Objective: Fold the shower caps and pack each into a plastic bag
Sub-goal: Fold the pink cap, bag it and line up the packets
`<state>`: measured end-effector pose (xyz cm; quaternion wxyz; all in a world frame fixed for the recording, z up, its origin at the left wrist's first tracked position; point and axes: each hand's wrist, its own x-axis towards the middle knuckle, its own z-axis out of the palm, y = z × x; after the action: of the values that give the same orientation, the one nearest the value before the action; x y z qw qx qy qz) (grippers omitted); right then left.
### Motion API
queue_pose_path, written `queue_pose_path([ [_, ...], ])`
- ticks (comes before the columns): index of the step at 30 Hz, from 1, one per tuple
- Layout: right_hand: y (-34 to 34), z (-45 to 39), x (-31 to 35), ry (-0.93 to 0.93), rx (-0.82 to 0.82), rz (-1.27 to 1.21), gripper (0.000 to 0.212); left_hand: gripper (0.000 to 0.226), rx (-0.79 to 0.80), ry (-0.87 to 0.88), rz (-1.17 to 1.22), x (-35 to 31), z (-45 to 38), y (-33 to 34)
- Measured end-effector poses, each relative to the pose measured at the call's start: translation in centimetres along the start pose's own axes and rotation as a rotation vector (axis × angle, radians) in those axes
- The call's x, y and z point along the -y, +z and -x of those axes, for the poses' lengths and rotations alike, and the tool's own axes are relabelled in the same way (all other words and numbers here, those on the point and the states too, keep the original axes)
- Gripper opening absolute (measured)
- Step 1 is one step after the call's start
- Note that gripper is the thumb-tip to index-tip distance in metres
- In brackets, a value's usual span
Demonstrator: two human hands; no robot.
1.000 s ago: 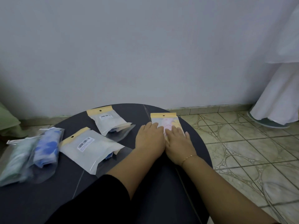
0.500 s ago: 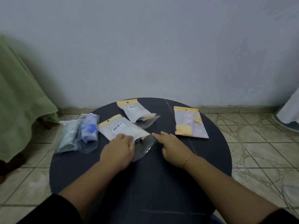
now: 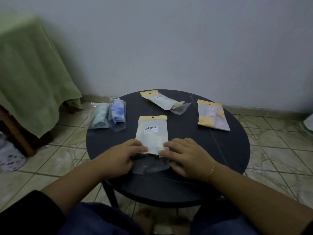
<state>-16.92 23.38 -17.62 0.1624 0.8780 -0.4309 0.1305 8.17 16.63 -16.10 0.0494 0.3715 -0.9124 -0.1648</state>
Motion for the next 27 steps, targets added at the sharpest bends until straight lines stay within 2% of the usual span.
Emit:
queue_pose_path([
  [3, 0.2, 0.3, 0.9, -0.031, 0.01, 0.01, 0.03, 0.058, -0.01, 0.011, 0.007, 0.2, 0.8, 0.3],
  [5, 0.3, 0.5, 1.2, 0.045, -0.002, -0.05, 0.028, 0.052, -0.009, 0.018, 0.015, 0.6, 1.1, 0.4],
  [11, 0.1, -0.2, 1.5, 0.54, -0.017, -0.435, 0.035, 0.044, 0.035, 0.018, 0.061, 0.9, 0.9, 0.6],
  [14, 0.1, -0.8, 1.8, 0.652, -0.013, -0.556, 0.022, 0.034, -0.063, -0.06, 0.234, 0.8, 0.3, 0.9],
  [16, 0.0, -1.3, 1.8, 0.718, -0.007, -0.62, 0.021, 0.029, -0.157, -0.102, 0.283, 0.7, -0.2, 1.1],
  [20, 0.1, -2.1, 1.8, 0.836, -0.019, -0.745, 0.021, 0.046, -0.242, -0.21, 0.32, 1.5, -1.0, 1.7],
  [21, 0.1, -2.3, 1.8, 0.87, -0.021, -0.77, 0.021, 0.041, -0.255, -0.226, 0.324, 1.7, -1.0, 1.8],
  [24, 0.2, -2.5, 1.7, 0.927, -0.036, -0.861, 0.019, 0.006, -0.338, -0.219, 0.436, 1.4, -1.0, 1.4],
  [27, -0.4, -2.3, 1.5, 0.94, 0.036, -1.049, 0.017, 0.011, -0.33, -0.277, 0.625, 1.3, -0.8, 1.2],
])
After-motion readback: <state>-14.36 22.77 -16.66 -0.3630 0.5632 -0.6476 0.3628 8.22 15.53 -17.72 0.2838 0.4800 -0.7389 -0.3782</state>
